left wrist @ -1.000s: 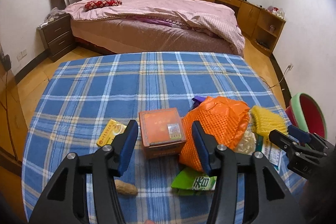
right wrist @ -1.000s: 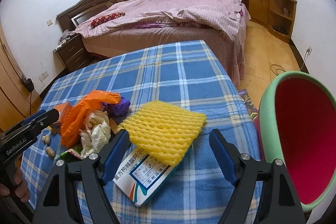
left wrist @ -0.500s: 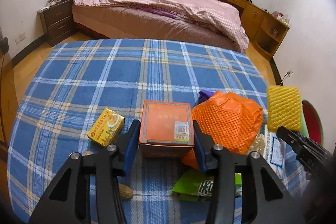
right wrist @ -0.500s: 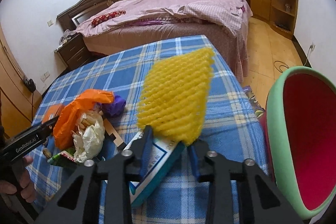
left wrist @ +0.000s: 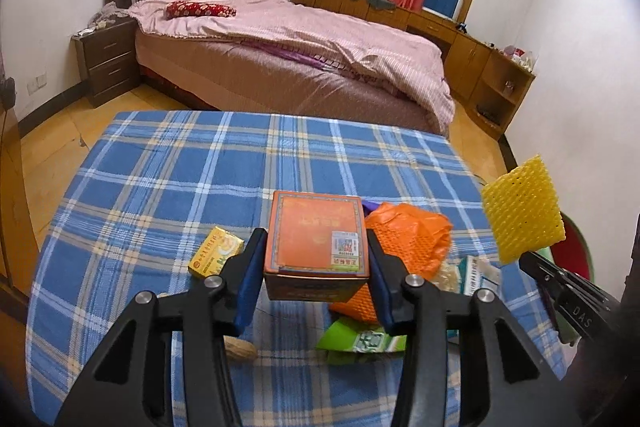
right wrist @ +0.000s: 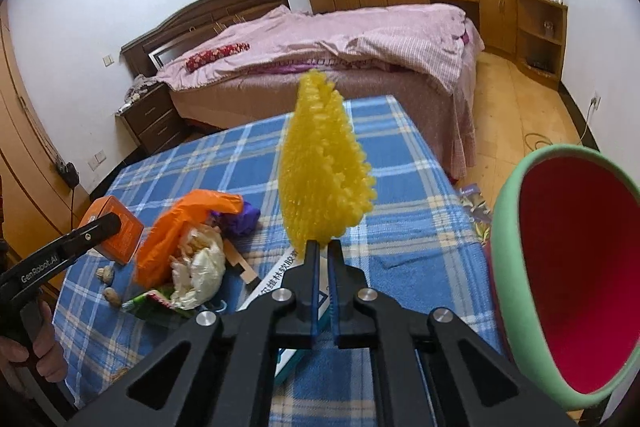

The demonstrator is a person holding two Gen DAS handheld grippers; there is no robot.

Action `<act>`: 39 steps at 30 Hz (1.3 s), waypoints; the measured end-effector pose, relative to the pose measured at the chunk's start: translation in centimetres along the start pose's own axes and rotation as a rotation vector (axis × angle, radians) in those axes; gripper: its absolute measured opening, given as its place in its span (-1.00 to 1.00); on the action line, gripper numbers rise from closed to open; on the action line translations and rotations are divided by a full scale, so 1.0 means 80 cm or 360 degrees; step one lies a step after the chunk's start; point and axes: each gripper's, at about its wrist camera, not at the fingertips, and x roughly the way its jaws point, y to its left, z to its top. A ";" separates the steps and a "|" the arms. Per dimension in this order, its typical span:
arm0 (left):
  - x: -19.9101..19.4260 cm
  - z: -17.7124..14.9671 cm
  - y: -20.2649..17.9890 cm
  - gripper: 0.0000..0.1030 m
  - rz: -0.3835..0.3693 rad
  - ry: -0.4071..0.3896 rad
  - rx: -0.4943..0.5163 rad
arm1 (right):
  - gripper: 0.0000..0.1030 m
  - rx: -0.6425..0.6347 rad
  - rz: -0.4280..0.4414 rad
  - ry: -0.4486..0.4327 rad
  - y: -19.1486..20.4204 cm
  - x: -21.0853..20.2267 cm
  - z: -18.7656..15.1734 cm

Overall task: Collect trash
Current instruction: 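Grasp the orange cardboard box with left tool while right tool grasps yellow foam mesh sheet, then carry the box and foam sheet over the red bucket and release both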

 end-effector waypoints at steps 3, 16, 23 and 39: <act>-0.012 0.001 -0.008 -0.08 -0.0026 -0.0025 0.0016 | -0.90 0.0015 0.0004 -0.0037 -0.001 -0.018 -0.001; -0.055 -0.001 -0.078 -0.08 -0.0197 -0.0085 0.0150 | -0.90 0.0074 -0.0039 -0.0210 -0.022 -0.105 -0.013; -0.060 -0.006 -0.133 -0.08 -0.0307 -0.0075 0.0234 | -0.90 0.0156 -0.0134 -0.0275 -0.056 -0.141 -0.023; -0.034 -0.026 -0.267 -0.08 -0.0524 0.0001 0.0536 | -0.90 0.0391 -0.0327 -0.0303 -0.160 -0.178 -0.059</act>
